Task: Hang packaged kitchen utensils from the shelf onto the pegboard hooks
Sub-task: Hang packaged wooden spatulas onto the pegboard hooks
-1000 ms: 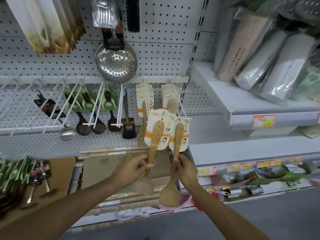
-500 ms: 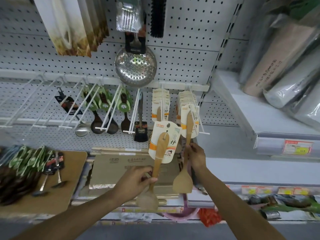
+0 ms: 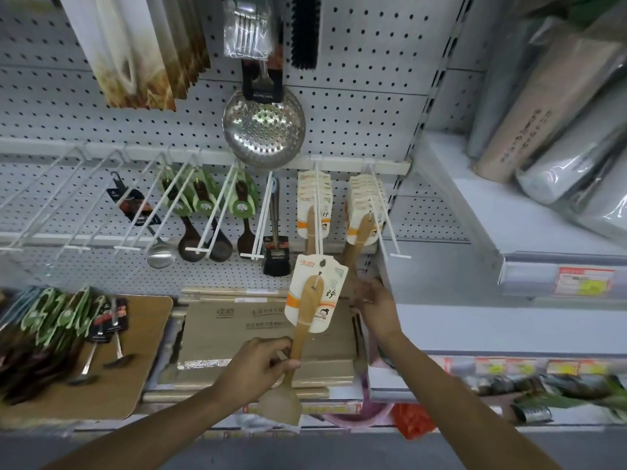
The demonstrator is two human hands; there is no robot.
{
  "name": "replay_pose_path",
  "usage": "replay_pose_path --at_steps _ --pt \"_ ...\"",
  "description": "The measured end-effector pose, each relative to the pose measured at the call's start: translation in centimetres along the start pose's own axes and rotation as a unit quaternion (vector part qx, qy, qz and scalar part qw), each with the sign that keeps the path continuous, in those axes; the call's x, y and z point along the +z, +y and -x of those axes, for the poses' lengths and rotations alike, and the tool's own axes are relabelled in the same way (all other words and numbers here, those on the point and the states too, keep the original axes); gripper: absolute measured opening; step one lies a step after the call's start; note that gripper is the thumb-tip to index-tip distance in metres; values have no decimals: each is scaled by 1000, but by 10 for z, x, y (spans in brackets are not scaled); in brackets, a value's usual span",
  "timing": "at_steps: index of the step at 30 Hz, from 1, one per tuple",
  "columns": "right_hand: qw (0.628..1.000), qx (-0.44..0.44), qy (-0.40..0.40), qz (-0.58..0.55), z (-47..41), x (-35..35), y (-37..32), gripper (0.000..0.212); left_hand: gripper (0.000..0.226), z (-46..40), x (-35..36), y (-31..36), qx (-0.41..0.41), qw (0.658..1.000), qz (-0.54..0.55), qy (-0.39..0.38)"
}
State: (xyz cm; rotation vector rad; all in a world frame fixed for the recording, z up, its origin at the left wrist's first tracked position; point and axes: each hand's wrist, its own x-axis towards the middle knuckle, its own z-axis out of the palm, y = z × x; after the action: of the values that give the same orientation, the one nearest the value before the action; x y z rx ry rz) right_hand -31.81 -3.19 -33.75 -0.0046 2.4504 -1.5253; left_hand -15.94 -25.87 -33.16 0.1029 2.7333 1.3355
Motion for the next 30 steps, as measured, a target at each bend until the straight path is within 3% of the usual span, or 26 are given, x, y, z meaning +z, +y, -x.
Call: replay_pose_path --at_steps 5,7,14,30 --pt "977 -15 -178 -117 57 21 -21 47 8 5 13 -4 -9 999 -24 -23" --pt "970 -8 -200 -141 75 27 -22 47 10 6 16 -7 -17 999 -15 -25" --pt "961 -39 -135 -238 101 41 -34 23 7 7 23 -7 -22 1000 18 -11" --pt "970 -14 -66 -234 86 54 -47 16 5 -8 30 -10 -41 995 95 -7"
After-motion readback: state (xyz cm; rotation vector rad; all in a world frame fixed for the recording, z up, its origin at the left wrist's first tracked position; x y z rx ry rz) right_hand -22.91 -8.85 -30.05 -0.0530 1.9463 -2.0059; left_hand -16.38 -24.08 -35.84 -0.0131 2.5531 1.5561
